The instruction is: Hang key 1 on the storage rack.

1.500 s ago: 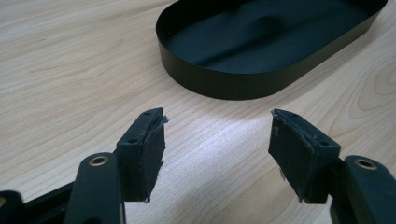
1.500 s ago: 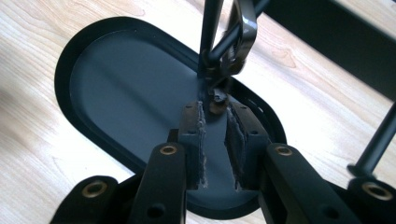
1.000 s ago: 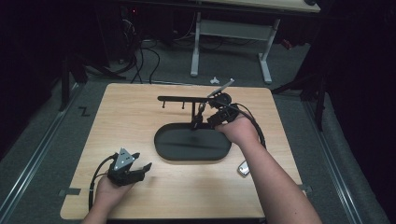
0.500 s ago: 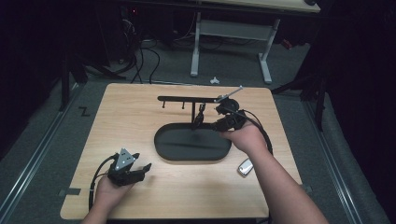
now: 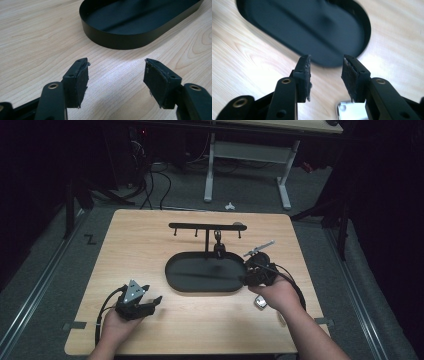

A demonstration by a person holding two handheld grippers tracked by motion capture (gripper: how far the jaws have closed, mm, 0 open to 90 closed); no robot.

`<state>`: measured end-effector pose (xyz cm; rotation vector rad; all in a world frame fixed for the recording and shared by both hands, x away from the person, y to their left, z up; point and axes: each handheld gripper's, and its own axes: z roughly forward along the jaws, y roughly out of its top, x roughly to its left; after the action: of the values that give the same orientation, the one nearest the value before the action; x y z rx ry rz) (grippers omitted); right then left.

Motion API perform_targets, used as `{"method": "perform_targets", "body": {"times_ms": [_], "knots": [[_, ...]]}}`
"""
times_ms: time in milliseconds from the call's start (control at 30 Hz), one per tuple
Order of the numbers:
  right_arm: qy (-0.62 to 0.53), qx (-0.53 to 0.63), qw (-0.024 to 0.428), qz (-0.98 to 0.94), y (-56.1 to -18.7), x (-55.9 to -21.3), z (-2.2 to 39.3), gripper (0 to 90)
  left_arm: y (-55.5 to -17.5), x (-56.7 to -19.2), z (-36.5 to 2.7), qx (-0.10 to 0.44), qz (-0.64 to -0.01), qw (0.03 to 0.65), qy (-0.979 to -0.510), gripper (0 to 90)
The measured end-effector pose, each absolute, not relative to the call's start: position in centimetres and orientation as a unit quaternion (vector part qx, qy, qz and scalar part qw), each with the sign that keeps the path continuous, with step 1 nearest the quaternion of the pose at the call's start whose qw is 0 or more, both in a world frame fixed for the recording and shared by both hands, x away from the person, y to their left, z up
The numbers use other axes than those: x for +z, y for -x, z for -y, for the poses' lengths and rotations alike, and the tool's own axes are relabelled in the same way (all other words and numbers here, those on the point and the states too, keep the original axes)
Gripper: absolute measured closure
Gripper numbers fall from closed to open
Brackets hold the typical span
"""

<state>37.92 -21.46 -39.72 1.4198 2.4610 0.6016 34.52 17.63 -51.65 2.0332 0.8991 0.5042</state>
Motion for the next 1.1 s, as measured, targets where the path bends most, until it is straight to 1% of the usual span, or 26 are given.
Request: {"method": "perform_targets", "body": {"times_ms": [100, 300, 400, 567, 800, 933, 1100], "knots": [[-0.502, 0.196, 0.114, -0.834, -37.5, -40.8, 22.4, 60.7, -34.5, -51.6, -17.7, 0.201, -0.359, 0.419, -0.81, 36.8], [-0.526, 0.172, 0.12, -0.824, -36.6, -43.0, 24.5, 62.1, -34.5, -51.6, -17.6, 0.2, -0.358, 0.418, -0.811, 36.7], [-0.528, 0.163, 0.115, -0.825, -35.9, -43.8, 25.4, 66.2, -34.5, -51.7, -17.6, 0.2, -0.357, 0.417, -0.812, 36.7], [-0.536, 0.15, 0.11, -0.823, -34.8, -44.8, 26.6, 68.2, -34.5, -51.7, -17.5, 0.2, -0.357, 0.416, -0.812, 36.7], [-0.545, 0.109, 0.107, -0.825, -33.3, -46.7, 28.7, 74.7, -34.5, -51.7, -17.5, 0.198, -0.355, 0.416, -0.813, 36.7], [-0.55, 0.092, 0.107, -0.823, -33.3, -47.6, 29.6, 76.2, -34.6, -51.7, -17.4, 0.198, -0.354, 0.415, -0.814, 36.7], [-0.558, 0.087, 0.116, -0.817, -34.2, -47.9, 30.1, 76.3, -34.6, -51.8, -17.4, 0.198, -0.354, 0.414, -0.815, 36.7]]}}
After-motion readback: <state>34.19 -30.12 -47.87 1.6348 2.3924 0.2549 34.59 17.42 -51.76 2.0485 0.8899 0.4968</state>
